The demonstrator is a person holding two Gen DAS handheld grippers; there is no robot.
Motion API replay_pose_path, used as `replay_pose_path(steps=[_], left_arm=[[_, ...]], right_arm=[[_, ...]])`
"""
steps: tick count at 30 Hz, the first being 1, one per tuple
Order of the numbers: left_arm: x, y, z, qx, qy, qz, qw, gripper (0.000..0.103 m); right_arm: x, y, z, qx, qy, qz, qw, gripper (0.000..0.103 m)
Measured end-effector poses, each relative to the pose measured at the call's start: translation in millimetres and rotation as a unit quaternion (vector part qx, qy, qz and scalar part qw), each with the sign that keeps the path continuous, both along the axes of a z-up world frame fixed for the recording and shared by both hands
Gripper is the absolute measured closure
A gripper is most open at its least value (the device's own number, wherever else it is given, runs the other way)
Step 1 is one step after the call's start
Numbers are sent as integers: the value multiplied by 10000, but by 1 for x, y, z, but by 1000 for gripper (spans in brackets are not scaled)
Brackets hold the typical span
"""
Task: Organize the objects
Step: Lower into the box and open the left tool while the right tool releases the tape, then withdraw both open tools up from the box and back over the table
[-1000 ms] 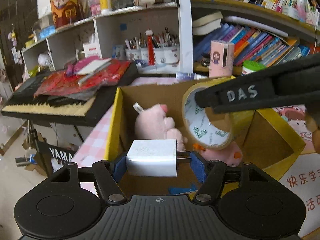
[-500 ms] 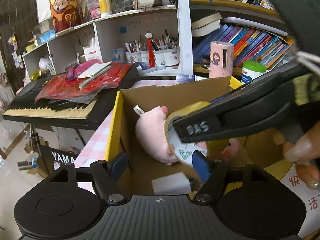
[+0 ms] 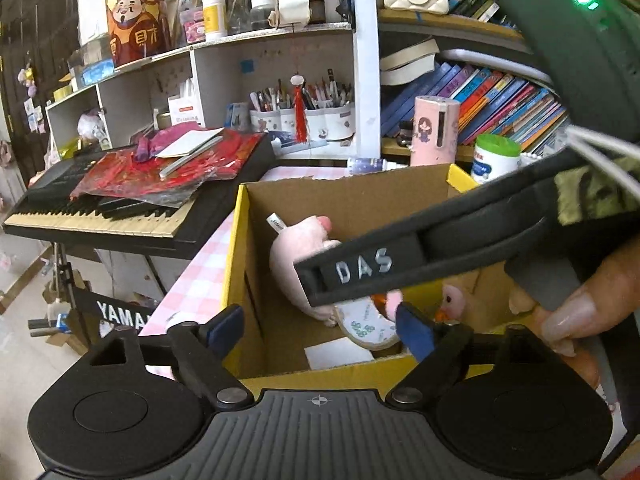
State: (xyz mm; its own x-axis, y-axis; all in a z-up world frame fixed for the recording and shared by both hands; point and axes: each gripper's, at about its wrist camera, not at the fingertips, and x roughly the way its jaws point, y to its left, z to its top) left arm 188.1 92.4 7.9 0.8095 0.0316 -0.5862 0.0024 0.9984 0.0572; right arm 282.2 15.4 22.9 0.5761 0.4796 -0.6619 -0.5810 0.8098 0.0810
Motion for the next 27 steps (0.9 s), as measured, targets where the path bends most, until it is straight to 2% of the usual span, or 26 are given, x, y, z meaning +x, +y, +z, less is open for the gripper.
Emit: replay_pose_path(steps=[9, 17, 27], left_arm=[[-27, 3, 9, -91, -217, 0, 9997, 6], [-53, 11, 11, -264, -283, 139, 9992, 5], [-97, 24, 15, -324, -355, 389, 9981, 5]], right_arm=[[-38, -22, 27, 223, -361, -172, 9990, 12], [-83, -37, 33, 216, -598, -391, 9972, 11], [-141, -58, 45, 281, -1128, -866, 9894, 11]])
